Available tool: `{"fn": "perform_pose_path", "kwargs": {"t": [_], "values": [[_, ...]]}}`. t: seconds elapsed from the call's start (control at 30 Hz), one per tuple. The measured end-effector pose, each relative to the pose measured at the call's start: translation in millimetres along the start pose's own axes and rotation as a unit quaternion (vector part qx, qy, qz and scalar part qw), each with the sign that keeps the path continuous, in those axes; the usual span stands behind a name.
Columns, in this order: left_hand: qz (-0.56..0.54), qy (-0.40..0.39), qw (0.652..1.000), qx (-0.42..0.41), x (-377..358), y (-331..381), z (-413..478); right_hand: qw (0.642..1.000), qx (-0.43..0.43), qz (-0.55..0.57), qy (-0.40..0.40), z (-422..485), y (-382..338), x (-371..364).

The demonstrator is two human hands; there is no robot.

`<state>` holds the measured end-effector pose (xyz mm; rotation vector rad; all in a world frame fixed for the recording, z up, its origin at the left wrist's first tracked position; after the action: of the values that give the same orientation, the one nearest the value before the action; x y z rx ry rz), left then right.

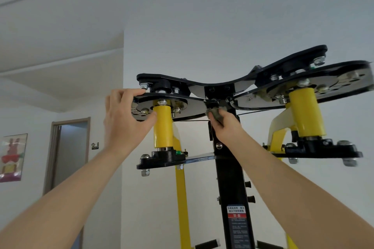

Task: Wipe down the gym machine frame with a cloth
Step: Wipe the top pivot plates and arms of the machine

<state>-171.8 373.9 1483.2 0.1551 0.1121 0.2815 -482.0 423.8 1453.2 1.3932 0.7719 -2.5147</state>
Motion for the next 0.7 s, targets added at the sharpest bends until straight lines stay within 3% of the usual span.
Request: {"fn": "perform_pose_path", "kwargs": {"t": [0.1, 0.17, 0.33, 0.43, 0.5, 0.6, 0.7], "values": [[-0.006, -0.008, 1.0, 0.007, 0, 4, -2, 0.998, 0.008, -0.017, -0.062, -13, -18, 1], [-0.006, -0.01, 1.0, 0.012, -1, 8, -5, 0.986, 0.021, -0.095, -0.133, -31, -28, -1], [0.021, 0.005, 0.999, 0.024, -5, 21, -26, 0.909, 0.101, -0.333, -0.229, -74, -49, 5], [-0.005, 0.016, 0.999, -0.035, -16, 54, -49, 0.864, 0.145, -0.42, -0.235, -95, -69, 7], [-0.092, -0.059, 0.993, -0.051, -37, 77, -63, 0.84, 0.152, -0.453, -0.256, -109, -78, 7], [-0.249, -0.244, 0.937, -0.019, -77, 111, -81, 0.818, 0.162, -0.479, -0.275, -127, -91, 5], [-0.327, -0.292, 0.899, -0.003, -96, 135, -84, 0.82, 0.152, -0.488, -0.256, -134, -109, 5]]}}
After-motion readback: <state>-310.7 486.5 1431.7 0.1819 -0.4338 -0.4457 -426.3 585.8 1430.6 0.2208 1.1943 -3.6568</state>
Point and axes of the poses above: each hand's wrist, its own z-axis towards the middle knuckle, its own x-axis out of the back of the hand, y = z × x, the point moved 7 cm from there along z, towards the middle knuckle, and after that the axes turned 7 degrees about x, right-handed, at the moved point
